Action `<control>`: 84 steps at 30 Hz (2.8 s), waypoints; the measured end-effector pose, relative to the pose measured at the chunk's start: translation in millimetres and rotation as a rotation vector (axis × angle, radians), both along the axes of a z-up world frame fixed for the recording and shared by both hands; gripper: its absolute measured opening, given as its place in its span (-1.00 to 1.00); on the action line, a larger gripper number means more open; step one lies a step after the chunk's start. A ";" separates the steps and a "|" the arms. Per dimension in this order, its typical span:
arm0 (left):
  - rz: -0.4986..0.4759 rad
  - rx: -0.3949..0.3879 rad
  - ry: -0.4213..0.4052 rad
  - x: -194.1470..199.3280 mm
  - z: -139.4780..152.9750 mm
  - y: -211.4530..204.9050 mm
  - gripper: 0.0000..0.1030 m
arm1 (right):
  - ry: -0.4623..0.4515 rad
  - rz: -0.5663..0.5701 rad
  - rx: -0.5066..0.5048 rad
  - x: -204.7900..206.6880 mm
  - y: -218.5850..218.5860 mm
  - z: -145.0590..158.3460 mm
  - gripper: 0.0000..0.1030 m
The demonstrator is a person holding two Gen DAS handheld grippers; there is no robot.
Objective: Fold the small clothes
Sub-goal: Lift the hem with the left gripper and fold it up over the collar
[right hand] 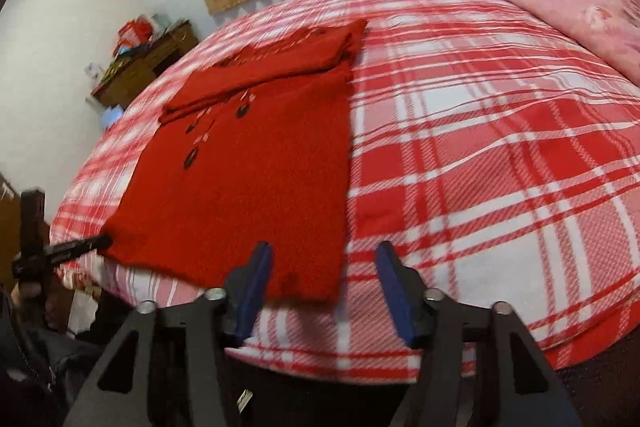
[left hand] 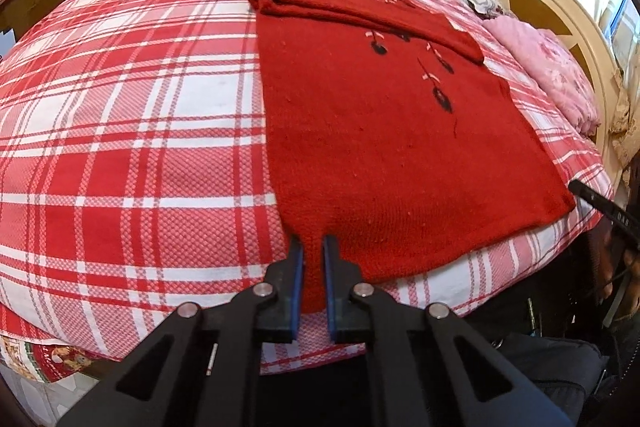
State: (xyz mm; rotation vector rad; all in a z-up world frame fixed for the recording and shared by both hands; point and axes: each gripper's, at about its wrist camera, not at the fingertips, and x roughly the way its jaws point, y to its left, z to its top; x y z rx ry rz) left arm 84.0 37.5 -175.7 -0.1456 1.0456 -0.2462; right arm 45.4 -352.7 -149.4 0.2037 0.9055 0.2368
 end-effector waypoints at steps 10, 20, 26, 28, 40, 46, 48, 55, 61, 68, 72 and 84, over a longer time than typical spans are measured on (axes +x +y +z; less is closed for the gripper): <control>0.002 -0.027 -0.033 1.5 6.5 3.3 -0.83 | -0.052 0.069 -0.049 -10.9 16.9 4.5 -0.85; 0.014 -0.083 -0.078 6.9 22.6 14.8 -0.83 | -0.180 0.007 0.020 -15.0 6.7 27.1 -0.85; 0.006 -0.105 -0.109 14.5 31.7 18.9 -0.84 | -0.223 -0.015 0.010 -9.5 9.4 38.8 -0.85; -0.004 -0.113 -0.115 17.8 34.4 17.0 -0.84 | -0.242 -0.022 0.011 -5.5 9.7 45.2 -0.85; -0.029 -0.140 -0.214 46.0 75.0 17.8 -0.84 | -0.374 -0.044 -0.006 33.5 9.9 95.6 -0.86; -0.001 -0.138 -0.260 66.7 92.2 26.1 -0.84 | -0.423 -0.036 -0.024 58.5 17.6 119.5 -0.86; 0.009 -0.139 -0.269 73.9 95.8 27.6 -0.84 | -0.432 -0.034 -0.027 67.4 18.5 125.5 -0.86; 0.028 -0.159 -0.281 101.9 106.6 33.4 -0.84 | -0.459 -0.039 -0.037 101.3 23.4 143.9 -0.86; 0.048 -0.166 -0.308 128.9 120.8 36.5 -0.84 | -0.473 -0.039 -0.065 134.4 29.1 156.0 -0.86; 0.060 -0.156 -0.328 161.6 131.3 38.5 -0.84 | -0.451 -0.053 -0.085 175.3 31.0 155.6 -0.86; 0.071 -0.151 -0.318 185.2 127.8 36.0 -0.84 | -0.411 -0.065 -0.094 201.9 31.7 147.3 -0.86; 0.100 -0.122 -0.253 260.4 99.0 32.5 -0.84 | -0.257 -0.112 -0.155 299.0 32.0 94.8 -0.86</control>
